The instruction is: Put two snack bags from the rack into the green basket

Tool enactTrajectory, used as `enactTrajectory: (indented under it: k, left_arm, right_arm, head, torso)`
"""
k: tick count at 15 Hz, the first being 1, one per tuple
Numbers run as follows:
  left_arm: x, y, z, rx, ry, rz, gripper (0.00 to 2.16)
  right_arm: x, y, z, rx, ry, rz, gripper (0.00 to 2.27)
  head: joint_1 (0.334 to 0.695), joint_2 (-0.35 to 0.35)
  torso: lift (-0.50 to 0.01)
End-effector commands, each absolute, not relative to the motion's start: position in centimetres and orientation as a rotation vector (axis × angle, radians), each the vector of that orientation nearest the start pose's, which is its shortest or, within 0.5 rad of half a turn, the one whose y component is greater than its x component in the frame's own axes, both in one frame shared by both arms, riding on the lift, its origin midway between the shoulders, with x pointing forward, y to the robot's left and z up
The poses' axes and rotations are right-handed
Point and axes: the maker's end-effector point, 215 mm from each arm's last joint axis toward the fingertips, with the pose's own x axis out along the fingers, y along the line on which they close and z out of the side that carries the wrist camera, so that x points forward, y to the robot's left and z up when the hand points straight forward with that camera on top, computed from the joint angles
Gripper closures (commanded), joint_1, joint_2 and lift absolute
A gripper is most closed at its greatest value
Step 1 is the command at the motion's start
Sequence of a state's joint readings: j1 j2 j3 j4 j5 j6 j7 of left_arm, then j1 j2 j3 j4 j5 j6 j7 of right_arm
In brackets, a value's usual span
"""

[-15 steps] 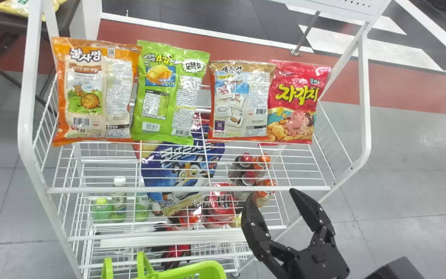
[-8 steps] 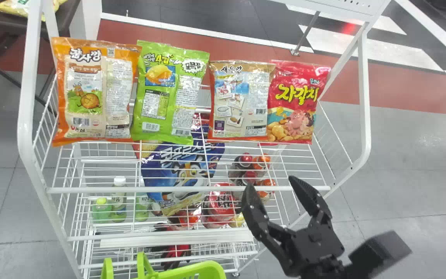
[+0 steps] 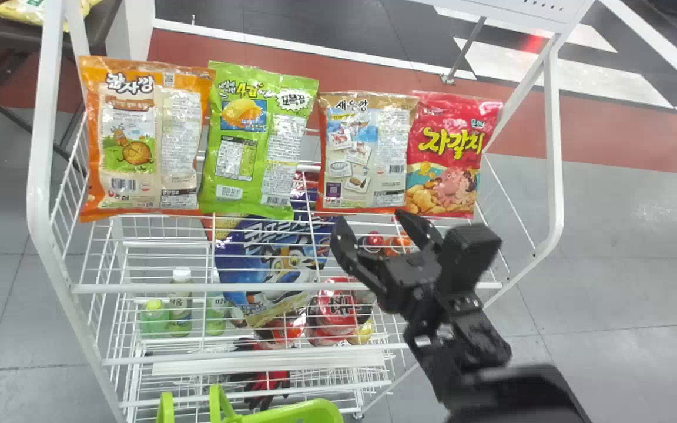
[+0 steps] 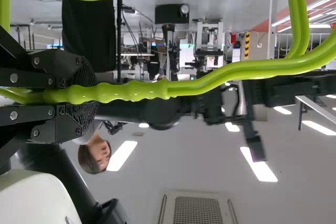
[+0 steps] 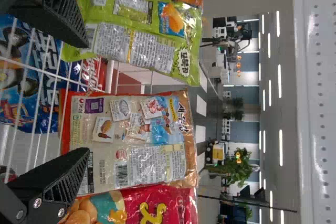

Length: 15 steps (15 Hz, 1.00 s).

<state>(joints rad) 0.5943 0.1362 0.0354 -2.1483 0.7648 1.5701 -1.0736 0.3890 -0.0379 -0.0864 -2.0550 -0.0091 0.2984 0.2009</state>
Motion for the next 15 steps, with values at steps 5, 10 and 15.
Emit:
enactTrajectory:
  k: [5,10,15]
  left_arm:
    - [12.7,0.6,-35.8,-1.301,1.168,-1.338,1.19]
    - [13.5,1.0,-35.8,-1.293,1.164,-1.346,1.19]
    - [13.7,1.2,-35.3,-1.291,1.155,-1.363,1.19]
  right_arm:
    - [55.5,-26.3,-36.9,-0.057,0.221,0.047,0.11]
    - [58.8,-28.5,-38.5,-0.060,0.295,-0.010,0.11]
    - [58.9,-28.7,-41.2,-0.040,0.412,0.010,0.87]
  head:
    - [0.695,-0.350]
    - [0.695,-0.350]
    - [0.695,-0.350]
  torso:
    - [-0.003]
    - [-0.003]
    - [-0.003]
